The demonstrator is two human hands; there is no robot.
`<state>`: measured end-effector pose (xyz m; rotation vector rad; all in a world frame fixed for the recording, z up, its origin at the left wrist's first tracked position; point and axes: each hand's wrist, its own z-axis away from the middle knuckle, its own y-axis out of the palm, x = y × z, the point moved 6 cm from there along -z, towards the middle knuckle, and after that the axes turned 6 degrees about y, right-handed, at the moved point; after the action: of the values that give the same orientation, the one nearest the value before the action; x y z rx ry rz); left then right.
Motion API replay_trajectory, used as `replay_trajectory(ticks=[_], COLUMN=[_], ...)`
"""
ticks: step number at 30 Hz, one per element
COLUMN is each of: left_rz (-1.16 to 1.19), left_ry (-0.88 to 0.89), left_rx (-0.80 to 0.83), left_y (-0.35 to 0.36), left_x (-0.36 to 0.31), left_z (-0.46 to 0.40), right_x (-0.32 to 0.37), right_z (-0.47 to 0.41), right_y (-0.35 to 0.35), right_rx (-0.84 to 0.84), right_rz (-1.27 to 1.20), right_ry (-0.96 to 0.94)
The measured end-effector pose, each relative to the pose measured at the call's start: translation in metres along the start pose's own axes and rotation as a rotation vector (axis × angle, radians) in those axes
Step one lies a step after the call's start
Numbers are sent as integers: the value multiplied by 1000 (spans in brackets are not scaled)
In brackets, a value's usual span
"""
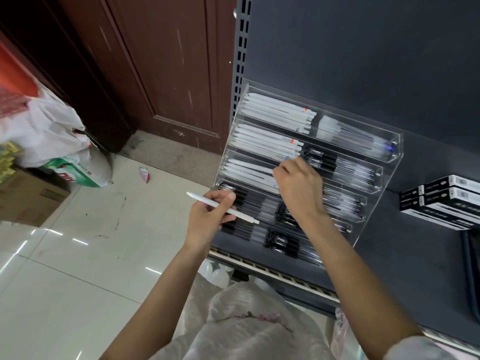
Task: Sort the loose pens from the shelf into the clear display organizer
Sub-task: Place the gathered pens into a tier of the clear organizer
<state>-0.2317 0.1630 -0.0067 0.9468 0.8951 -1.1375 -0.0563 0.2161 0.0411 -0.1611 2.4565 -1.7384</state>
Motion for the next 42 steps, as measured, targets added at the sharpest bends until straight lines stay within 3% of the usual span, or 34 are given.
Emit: replay_trajectory(ticks=[7,9,11,13,15,19,22,25,28,33,42], left_rz=[219,257,255,229,205,152,2,-233,-354,-527,-551], left_ry=[-110,-114,-82,-28,21,103,223,419,453,402,451], left_rx=[86,106,112,113,113,130,26,-113,-169,-74,3], left_y=[7,9,12,16,23,36,23,-1,-19,-25,-26], left_x=[1,-1,-5,-12,-19,-30,-38,-45,-38,-14,-15], left_z=[-1,-1,-2,-4,-4,-7,-17,-23,-31,-47,-52], right_x=[3,-4,-1,11,16,-1,-27,-45,-40,-23,-5], right_z=[-5,5,17,30,40,38,32,32,31,16,3], right_y=[2,-4,-23,-41,-45,-47,-44,-30,-20,-11,-2], right_rx=[174,131,180,245,243,57,-36,65,157,224,298], right_rz=[-63,-245,-624,-753,-695,-645,-556,-443,-392,-325,-217], right_ry=[89,150,209,169,142,222,317,423,413,387,397])
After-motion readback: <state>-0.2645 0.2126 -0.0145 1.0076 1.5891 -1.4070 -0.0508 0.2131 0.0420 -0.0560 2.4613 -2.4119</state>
